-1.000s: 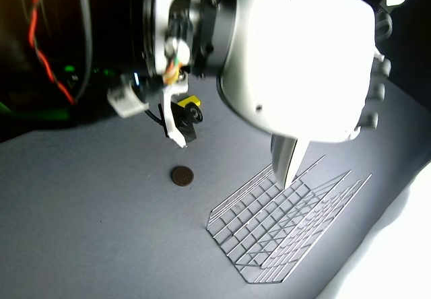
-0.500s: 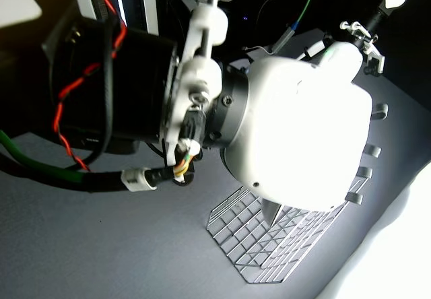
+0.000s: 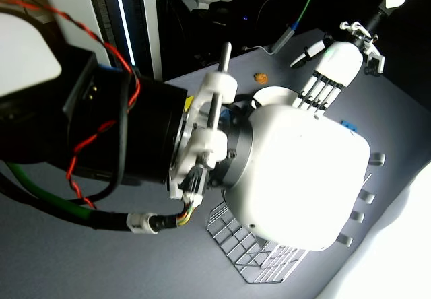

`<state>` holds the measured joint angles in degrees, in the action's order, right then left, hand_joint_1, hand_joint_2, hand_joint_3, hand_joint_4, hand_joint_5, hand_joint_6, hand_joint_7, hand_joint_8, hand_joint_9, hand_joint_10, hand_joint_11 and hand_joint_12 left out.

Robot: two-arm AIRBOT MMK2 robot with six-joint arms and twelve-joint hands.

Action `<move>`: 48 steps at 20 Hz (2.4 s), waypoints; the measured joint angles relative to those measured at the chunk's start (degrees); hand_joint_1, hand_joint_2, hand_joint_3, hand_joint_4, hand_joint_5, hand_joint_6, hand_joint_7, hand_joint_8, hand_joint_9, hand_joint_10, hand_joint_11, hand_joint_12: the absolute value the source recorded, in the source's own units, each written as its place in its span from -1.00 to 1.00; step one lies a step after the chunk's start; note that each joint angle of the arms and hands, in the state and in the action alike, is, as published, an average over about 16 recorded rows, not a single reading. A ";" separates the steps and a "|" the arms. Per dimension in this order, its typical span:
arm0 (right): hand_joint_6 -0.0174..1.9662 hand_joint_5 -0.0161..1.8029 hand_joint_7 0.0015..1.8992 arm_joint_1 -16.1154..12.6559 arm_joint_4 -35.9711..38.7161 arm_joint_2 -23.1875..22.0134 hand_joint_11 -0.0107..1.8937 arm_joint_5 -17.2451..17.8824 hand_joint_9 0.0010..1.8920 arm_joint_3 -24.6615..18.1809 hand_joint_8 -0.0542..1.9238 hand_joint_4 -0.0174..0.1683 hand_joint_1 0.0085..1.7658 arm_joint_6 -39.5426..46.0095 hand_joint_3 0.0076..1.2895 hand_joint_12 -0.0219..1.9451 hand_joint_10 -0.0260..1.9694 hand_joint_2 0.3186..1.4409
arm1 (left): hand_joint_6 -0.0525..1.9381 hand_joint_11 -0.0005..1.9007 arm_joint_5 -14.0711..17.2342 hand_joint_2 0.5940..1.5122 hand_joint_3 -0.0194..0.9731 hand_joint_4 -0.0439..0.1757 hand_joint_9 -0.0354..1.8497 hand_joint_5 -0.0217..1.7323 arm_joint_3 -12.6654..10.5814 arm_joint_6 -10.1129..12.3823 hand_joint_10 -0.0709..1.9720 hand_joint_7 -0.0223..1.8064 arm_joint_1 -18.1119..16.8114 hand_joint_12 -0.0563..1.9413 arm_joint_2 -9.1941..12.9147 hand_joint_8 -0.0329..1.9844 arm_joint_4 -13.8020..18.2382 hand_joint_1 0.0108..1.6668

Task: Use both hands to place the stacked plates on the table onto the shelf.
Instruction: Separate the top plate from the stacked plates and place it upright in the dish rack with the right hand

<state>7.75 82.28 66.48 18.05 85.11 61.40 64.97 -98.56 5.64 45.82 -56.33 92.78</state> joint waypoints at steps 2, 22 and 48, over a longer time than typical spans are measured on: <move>-0.22 0.13 0.15 0.64 -0.51 0.61 0.01 -0.26 0.13 0.87 -0.22 -0.86 0.54 0.01 -1.00 0.19 0.02 0.14 | -0.94 -0.98 -0.03 0.17 -0.93 -0.59 -0.94 -0.96 0.00 -0.02 -0.92 -0.95 0.00 -0.94 0.00 -0.98 0.00 -1.00; -0.21 0.12 0.15 5.69 -2.27 6.80 0.00 -2.11 0.16 7.86 -0.20 -0.87 0.54 0.69 -1.00 0.20 -0.05 0.14 | -0.94 -0.98 -1.02 0.17 -0.93 -0.57 -0.94 -0.96 -0.48 -0.74 -0.92 -0.96 0.29 -0.94 -0.32 -0.98 -0.11 -0.99; -0.53 -0.02 0.09 8.26 -3.04 8.97 -0.20 -2.20 0.09 10.11 -0.81 -0.87 0.29 -0.98 -1.00 0.28 -0.83 0.30 | -0.94 -0.98 -1.13 0.17 -0.93 -0.57 -0.95 -0.96 -1.64 -2.47 -0.92 -0.96 0.44 -0.94 -0.73 -0.98 0.86 -1.00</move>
<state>16.01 79.24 75.45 15.85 95.22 60.43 63.84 -100.20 3.17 46.27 -57.06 93.64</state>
